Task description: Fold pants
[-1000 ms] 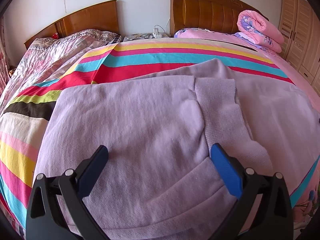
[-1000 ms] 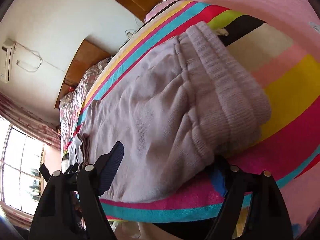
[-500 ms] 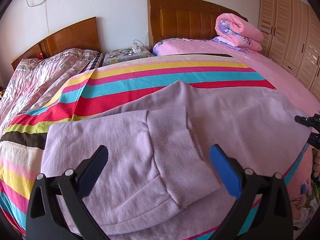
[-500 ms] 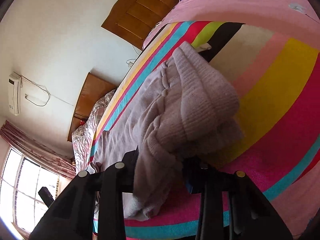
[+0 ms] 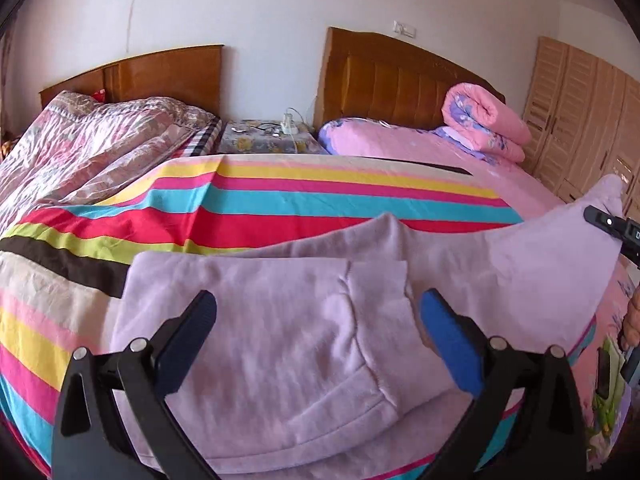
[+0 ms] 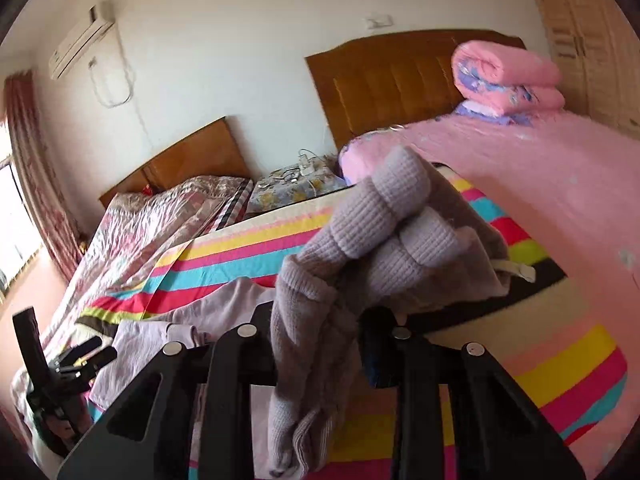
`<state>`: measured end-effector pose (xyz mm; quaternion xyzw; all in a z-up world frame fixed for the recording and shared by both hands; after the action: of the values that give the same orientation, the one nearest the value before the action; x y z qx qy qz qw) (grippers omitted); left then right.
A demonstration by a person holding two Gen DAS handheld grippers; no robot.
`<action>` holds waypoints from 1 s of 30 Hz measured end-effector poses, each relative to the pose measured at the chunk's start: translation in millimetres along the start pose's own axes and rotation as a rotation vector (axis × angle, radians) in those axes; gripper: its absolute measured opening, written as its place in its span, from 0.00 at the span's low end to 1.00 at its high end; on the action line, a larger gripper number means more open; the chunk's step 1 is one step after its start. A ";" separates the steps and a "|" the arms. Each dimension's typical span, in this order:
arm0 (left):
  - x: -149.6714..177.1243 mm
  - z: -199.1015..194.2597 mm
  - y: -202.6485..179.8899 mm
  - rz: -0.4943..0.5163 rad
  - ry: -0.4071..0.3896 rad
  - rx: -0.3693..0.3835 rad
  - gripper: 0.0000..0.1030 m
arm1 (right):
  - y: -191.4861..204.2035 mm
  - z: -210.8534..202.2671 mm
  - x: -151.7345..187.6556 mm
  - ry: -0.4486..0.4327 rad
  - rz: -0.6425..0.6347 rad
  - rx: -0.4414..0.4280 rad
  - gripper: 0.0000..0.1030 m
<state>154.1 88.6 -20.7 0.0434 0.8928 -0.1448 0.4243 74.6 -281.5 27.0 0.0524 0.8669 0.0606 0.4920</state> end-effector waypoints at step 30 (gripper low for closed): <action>24.6 60.8 54.9 -0.505 0.437 0.435 0.96 | 293.6 52.2 141.7 0.013 -1.145 -0.106 0.33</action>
<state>194.7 122.0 -88.2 -0.0588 0.8933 -0.4173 0.1562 56.3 32.5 -73.5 -0.4505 0.7557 -0.1720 0.4431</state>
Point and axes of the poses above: each gripper's, at about its wrist camera, not at the fingertips, and z roughly the way its jaws point, y to its left, x to its underside, the point moved 1 cm from there along z, roughly the way its jaws point, and after that the axes turned 5 degrees about -z, right-handed, at the moved point
